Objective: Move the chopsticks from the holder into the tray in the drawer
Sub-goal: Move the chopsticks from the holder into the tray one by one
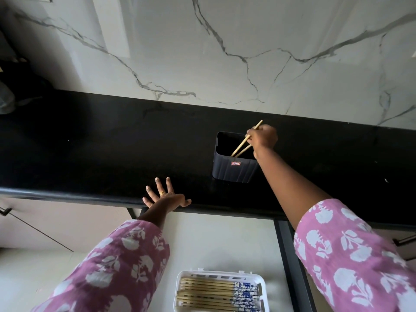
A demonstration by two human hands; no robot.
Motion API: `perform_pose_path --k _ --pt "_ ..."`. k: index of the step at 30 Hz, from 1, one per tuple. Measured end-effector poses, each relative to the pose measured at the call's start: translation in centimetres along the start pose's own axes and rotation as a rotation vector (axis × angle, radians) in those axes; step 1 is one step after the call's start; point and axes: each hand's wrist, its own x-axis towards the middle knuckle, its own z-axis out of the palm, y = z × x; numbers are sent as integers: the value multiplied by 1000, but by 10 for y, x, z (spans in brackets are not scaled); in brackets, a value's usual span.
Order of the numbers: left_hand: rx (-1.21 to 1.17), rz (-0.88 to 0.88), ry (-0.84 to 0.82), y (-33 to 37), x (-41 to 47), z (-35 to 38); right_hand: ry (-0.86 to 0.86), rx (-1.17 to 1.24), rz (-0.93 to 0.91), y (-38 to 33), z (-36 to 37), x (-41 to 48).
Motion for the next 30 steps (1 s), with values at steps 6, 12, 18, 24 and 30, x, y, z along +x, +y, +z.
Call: perform_pose_path --k 6,12,18,24,30 --pt "-25 6 14 -2 1 1 -34 51 -66 -9 -13 -8" --pt "-35 23 23 -2 -6 -1 78 122 -252 -47 -51 -6" --pt "-26 24 29 -1 -19 -4 131 319 -346 -64 -82 -32" --pt "-20 54 50 -3 -31 -9 -168 365 -330 -43 -87 -78" --pt "-29 63 55 -5 -35 -7 -496 -4 -234 55 -61 -137"
